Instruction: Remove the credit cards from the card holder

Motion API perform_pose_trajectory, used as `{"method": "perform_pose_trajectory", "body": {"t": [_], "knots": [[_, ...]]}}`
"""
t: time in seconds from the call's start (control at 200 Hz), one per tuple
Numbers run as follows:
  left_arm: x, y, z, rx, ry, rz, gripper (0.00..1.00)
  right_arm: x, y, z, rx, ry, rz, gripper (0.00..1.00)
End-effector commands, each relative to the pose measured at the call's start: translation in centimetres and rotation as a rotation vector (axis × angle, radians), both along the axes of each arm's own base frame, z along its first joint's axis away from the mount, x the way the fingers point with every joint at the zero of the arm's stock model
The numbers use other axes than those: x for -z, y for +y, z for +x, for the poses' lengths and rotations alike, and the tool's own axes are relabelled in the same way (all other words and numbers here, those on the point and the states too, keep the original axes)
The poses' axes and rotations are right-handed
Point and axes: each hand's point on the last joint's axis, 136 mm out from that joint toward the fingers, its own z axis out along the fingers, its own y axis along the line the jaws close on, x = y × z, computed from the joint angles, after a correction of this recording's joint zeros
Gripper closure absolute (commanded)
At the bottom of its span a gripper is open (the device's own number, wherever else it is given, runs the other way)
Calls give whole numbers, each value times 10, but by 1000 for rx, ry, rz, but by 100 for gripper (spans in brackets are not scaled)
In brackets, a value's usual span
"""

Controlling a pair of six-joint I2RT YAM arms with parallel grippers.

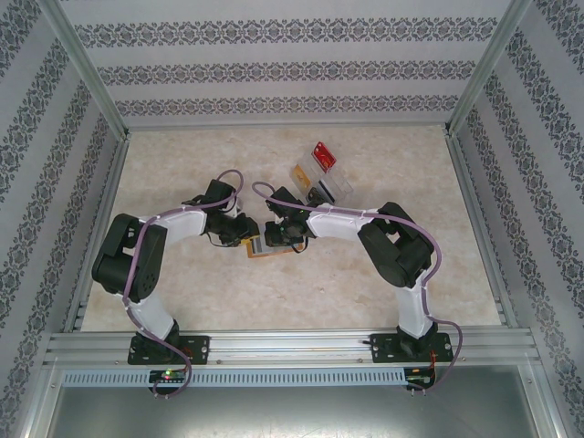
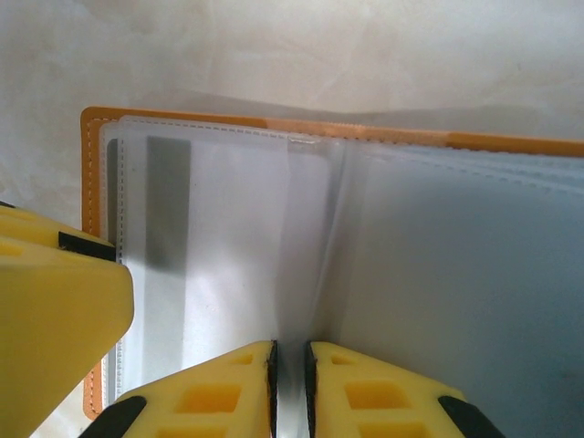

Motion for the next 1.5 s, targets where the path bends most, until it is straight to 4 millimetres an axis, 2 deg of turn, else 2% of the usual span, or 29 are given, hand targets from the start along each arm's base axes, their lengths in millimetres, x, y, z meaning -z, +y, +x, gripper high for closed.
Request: {"method": "perform_pose_trajectory", "body": {"t": [0.0,0.265,0.719,0.909,1.024,1.154,1.264,1.394,1.499], "knots": [[8,-5,-6,35,34,23,71,46,-33,-21,30,108,-129,83],[14,5,-10,34,60,116,68,47,-34,-21,37,113,-113,83],[18,-5,-12,107,66,155,67,47,-34,-21,59,139,-40,84],[16,-13,-11,144,50,121,75,46,-33,-20,67,146,-9,84],[13,-11,-9,143,33,138,87,41,-32,-20,69,145,16,84],[5,-6,-5,146,4,171,100,26,-27,-16,67,128,62,84],[-4,-2,-5,159,-16,194,100,5,-22,-14,63,106,119,81],[-15,4,-8,185,-42,229,100,-30,-16,-13,57,60,203,69],[-28,7,-10,213,-70,240,100,-51,-23,-8,83,-8,227,61]]}}
